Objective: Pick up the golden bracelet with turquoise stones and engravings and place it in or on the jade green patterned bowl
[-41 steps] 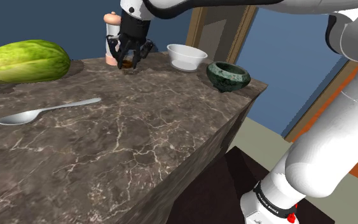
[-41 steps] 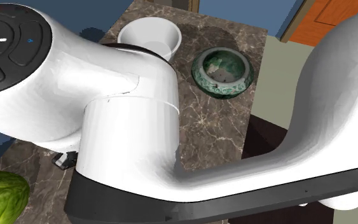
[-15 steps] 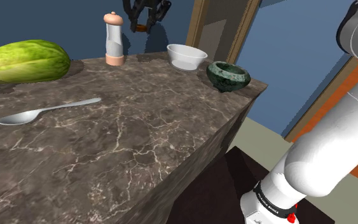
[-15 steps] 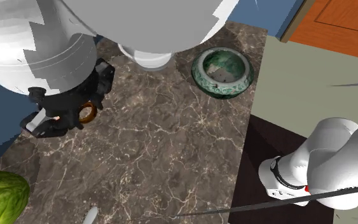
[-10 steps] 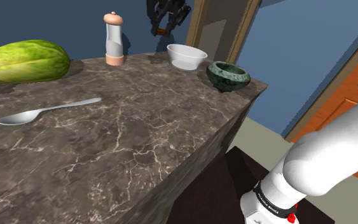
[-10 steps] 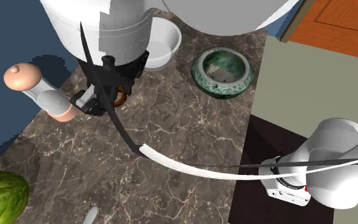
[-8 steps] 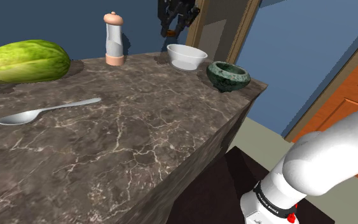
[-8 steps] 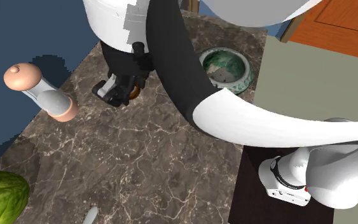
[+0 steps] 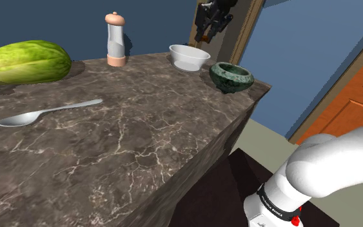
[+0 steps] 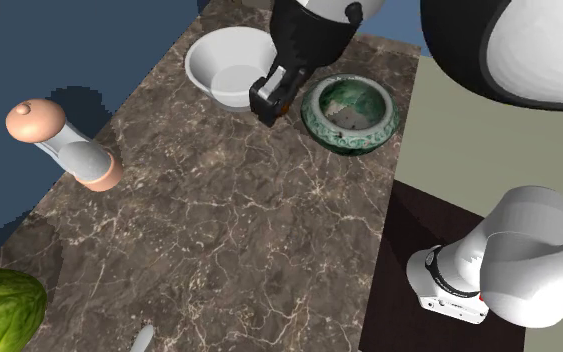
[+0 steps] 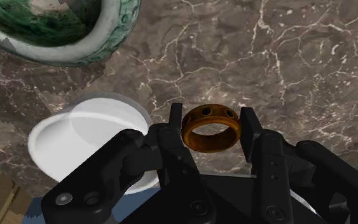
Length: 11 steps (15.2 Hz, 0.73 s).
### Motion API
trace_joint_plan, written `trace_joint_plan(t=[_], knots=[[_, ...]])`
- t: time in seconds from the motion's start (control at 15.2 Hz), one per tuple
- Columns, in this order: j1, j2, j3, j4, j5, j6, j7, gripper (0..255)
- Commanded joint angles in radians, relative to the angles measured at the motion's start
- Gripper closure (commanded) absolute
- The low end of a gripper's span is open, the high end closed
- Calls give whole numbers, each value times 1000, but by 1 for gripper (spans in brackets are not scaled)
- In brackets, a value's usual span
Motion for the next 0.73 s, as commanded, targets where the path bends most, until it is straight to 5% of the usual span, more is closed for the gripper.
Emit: trace_joint_plan(t=[0.0, 0.66], knots=[[-6, -50, -40, -46, 1, -7, -48, 255], [-52, -216, -238, -158, -49, -71, -269, 255]])
